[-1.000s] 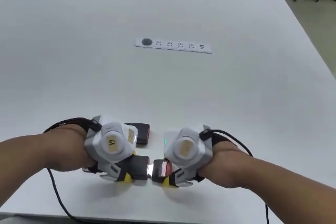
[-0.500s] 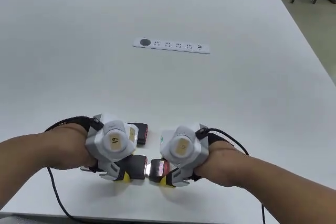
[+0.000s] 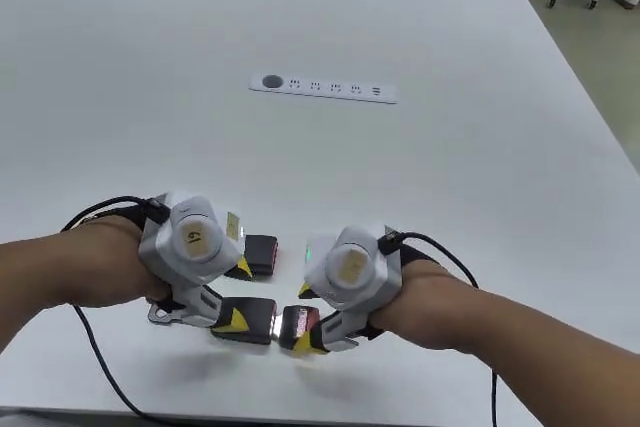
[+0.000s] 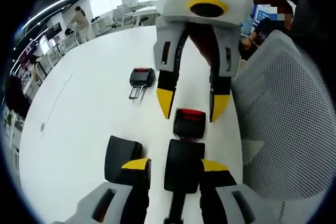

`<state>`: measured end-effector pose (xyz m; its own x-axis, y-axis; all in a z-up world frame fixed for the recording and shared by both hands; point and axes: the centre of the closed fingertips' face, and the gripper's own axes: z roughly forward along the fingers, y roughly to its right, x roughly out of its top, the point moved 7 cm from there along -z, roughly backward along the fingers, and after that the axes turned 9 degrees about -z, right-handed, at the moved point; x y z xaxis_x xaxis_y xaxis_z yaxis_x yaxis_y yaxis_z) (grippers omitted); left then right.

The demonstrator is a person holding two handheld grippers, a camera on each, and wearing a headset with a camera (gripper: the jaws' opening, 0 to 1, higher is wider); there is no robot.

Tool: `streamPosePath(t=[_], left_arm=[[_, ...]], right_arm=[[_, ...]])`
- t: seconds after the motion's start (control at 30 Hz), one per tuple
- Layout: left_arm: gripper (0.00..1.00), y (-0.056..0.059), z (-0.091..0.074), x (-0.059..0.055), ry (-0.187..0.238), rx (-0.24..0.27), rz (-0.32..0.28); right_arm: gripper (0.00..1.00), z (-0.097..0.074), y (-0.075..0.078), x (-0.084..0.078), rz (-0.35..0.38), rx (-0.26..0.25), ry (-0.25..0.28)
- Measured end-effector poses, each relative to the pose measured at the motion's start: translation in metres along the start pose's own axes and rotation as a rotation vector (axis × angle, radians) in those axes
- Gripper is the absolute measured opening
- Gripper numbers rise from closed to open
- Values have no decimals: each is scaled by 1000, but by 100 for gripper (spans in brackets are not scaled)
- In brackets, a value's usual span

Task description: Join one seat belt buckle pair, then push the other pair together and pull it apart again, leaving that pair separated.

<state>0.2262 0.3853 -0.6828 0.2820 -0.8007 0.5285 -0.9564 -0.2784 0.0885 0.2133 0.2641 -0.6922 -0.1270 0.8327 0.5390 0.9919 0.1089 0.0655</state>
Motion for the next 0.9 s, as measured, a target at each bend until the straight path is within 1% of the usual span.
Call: streamPosePath(t=[0.07, 0.13, 0.17, 0.2, 0.23, 0.27, 0.33, 0.37, 0.4, 0.43, 0.53, 0.6, 0.67, 0.73, 0.8, 0.87, 0.9], left_arm=[[38, -3, 1, 1, 2, -4, 7], [38, -6, 2, 3, -3, 1, 12], [38, -8, 2, 3, -6, 4, 14], [38, -14, 1, 3, -7, 8, 15], [38, -16, 1, 3, -7, 11, 16], [38, -16, 0, 5, -5, 13, 16], [38, -22, -1, 9, 4, 21, 16], [39, -25, -1, 11, 10, 27, 18], [39, -30, -1, 12, 14, 36, 22], [39, -33, -1, 14, 13, 39, 25], [39, -41, -2, 22, 15, 41, 36], [39, -49, 0, 21, 7, 46, 53], [40, -55, 0, 21, -3, 58, 62], [40, -58, 1, 21, -7, 63, 72], [40, -61, 2, 20, -13, 60, 77], [41, -64, 3, 18, -22, 59, 79], [41, -67, 5, 15, -29, 56, 81]], right_arm=[[35, -6, 5, 2, 0, -11, 10], [35, -11, 11, 0, 2, -24, 12], [35, -11, 15, -4, 4, -30, 11], [35, -12, 19, -8, 7, -38, 7], [35, -13, 21, -11, 8, -43, 3], [35, -15, 24, -14, 16, -50, 0], [35, -19, 29, -19, 30, -65, -2], [35, -22, 31, -23, 34, -69, -3], [35, -24, 33, -26, 39, -73, -5], [35, -26, 35, -28, 41, -79, -6], [35, -33, 46, -39, 55, -103, -10], [35, -37, 52, -44, 64, -112, -11], [35, -41, 59, -48, 68, -125, -13], [35, -45, 68, -53, 71, -138, -11], [36, -46, 73, -57, 73, -140, -13], [36, -49, 78, -64, 72, -150, -20], [37, -50, 80, -69, 67, -156, -34]])
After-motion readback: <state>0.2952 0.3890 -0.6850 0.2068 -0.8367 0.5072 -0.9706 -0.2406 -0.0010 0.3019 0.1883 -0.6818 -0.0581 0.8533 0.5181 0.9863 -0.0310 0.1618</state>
